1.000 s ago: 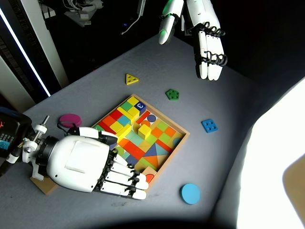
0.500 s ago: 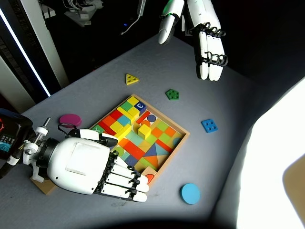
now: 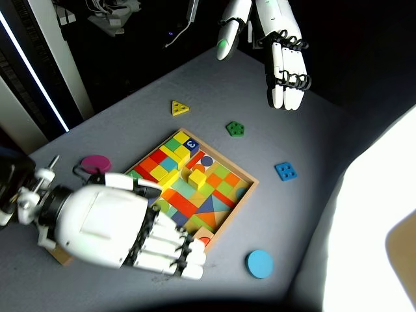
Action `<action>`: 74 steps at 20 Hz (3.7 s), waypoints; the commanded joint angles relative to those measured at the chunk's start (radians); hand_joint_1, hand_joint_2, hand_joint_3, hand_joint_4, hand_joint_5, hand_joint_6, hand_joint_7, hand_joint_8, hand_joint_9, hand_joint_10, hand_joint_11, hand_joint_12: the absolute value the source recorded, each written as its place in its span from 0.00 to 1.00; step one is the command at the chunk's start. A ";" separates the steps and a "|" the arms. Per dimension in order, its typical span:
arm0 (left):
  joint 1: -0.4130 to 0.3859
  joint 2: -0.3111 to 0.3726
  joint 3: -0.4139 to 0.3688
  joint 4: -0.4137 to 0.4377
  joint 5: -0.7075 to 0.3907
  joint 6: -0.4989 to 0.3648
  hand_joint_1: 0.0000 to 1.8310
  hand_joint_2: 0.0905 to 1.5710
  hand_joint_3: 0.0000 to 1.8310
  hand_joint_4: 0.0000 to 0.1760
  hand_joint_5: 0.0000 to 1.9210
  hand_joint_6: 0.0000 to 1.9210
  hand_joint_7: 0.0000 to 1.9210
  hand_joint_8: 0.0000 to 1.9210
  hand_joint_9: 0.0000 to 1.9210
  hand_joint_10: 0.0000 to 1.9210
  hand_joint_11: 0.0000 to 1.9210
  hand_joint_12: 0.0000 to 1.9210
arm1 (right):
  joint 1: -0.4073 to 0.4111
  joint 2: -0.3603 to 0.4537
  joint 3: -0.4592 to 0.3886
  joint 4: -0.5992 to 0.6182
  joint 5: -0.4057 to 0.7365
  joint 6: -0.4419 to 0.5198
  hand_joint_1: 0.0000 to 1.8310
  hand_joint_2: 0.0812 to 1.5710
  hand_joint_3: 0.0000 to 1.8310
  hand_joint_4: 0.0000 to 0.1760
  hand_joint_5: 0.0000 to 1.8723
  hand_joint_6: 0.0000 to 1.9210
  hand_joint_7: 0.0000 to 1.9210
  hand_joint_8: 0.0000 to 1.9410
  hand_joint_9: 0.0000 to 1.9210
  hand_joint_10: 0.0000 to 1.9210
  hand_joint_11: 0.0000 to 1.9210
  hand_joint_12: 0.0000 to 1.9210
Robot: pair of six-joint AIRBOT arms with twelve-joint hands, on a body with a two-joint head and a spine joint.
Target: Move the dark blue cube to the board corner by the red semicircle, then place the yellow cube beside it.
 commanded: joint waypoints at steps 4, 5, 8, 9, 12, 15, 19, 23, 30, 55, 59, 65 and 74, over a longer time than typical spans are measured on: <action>-0.013 -0.001 0.002 -0.029 -0.023 -0.004 0.00 0.78 0.00 0.14 0.08 0.00 0.05 0.00 0.05 0.00 0.00 0.26 | -0.017 0.001 0.002 -0.023 0.093 -0.015 0.00 0.74 0.00 0.00 0.34 0.00 0.08 0.00 0.00 0.00 0.00 0.00; -0.013 -0.001 0.002 -0.029 -0.023 -0.004 0.00 0.78 0.00 0.14 0.08 0.00 0.05 0.00 0.05 0.00 0.00 0.27 | -0.022 0.001 0.003 -0.023 0.093 -0.017 0.00 0.74 0.00 0.00 0.34 0.00 0.08 0.00 0.00 0.00 0.00 0.00; -0.013 -0.001 0.002 -0.029 -0.023 -0.004 0.00 0.78 0.00 0.13 0.08 0.00 0.06 0.00 0.05 0.00 0.00 0.27 | -0.036 0.002 0.010 -0.023 0.093 -0.024 0.00 0.74 0.00 0.00 0.33 0.00 0.08 0.00 0.00 0.00 0.00 0.00; -0.013 -0.001 0.002 -0.029 -0.023 -0.004 0.00 0.78 0.00 0.13 0.08 0.00 0.06 0.00 0.05 0.00 0.00 0.26 | -0.039 0.002 0.015 -0.023 0.093 -0.030 0.00 0.74 0.00 0.00 0.34 0.00 0.08 0.00 0.00 0.00 0.00 0.00; -0.013 -0.001 0.002 -0.029 -0.020 -0.004 0.00 0.78 0.00 0.12 0.07 0.00 0.06 0.00 0.05 0.00 0.00 0.26 | -0.044 0.002 0.025 -0.023 0.093 -0.031 0.00 0.74 0.00 0.00 0.33 0.00 0.08 0.00 0.00 0.00 0.00 0.00; -0.013 -0.001 0.002 -0.029 -0.019 -0.004 0.00 0.78 0.00 0.15 0.07 0.00 0.05 0.00 0.05 0.00 0.00 0.24 | -0.042 0.003 0.028 -0.023 0.101 -0.032 0.00 0.74 0.00 0.00 0.33 0.00 0.08 0.00 0.00 0.00 0.00 0.00; -0.013 -0.001 0.002 -0.029 -0.019 -0.004 0.00 0.78 0.00 0.12 0.07 0.00 0.05 0.00 0.05 0.00 0.00 0.26 | -0.009 0.003 0.010 -0.023 0.133 -0.028 0.00 0.74 0.00 0.00 0.33 0.00 0.08 0.00 0.00 0.00 0.00 0.00; -0.013 -0.001 0.002 -0.029 -0.019 -0.004 0.00 0.78 0.00 0.12 0.07 0.00 0.05 0.00 0.04 0.00 0.00 0.26 | 0.011 0.004 -0.034 -0.023 0.136 -0.021 0.00 0.74 0.00 0.00 0.33 0.00 0.08 0.00 0.00 0.00 0.00 0.00; -0.013 -0.001 0.003 -0.029 -0.019 -0.004 0.00 0.78 0.00 0.12 0.07 0.00 0.05 0.00 0.04 0.00 0.00 0.24 | 0.035 -0.084 -0.088 -0.023 0.116 -0.016 0.00 0.74 0.00 0.00 0.34 0.00 0.08 0.00 0.00 0.00 0.00 0.00; -0.016 -0.004 0.012 -0.030 -0.019 -0.008 0.00 0.78 0.00 0.15 0.07 0.00 0.05 0.00 0.04 0.00 0.00 0.25 | 0.001 -0.188 -0.021 0.125 0.028 -0.067 0.00 0.74 0.00 0.00 0.33 0.00 0.08 0.00 0.00 0.00 0.00 0.00; -0.016 -0.004 0.012 -0.030 -0.019 -0.009 0.00 0.78 0.00 0.13 0.06 0.00 0.04 0.00 0.04 0.00 0.00 0.24 | -0.005 -0.167 -0.011 0.124 0.029 -0.084 0.00 0.74 0.00 0.00 0.33 0.00 0.08 0.00 0.00 0.00 0.00 0.00; -0.016 -0.004 0.012 -0.030 -0.019 -0.009 0.00 0.79 0.00 0.13 0.07 0.00 0.05 0.00 0.04 0.00 0.00 0.27 | -0.005 -0.139 0.033 0.125 0.030 -0.077 0.00 0.74 0.00 0.00 0.34 0.00 0.08 0.00 0.00 0.00 0.00 0.00; -0.016 -0.004 0.010 -0.030 -0.019 -0.009 0.00 0.79 0.00 0.12 0.07 0.00 0.05 0.00 0.05 0.00 0.00 0.27 | -0.021 -0.099 0.055 0.125 0.029 -0.088 0.00 0.74 0.00 0.00 0.33 0.00 0.08 0.00 0.00 0.00 0.00 0.00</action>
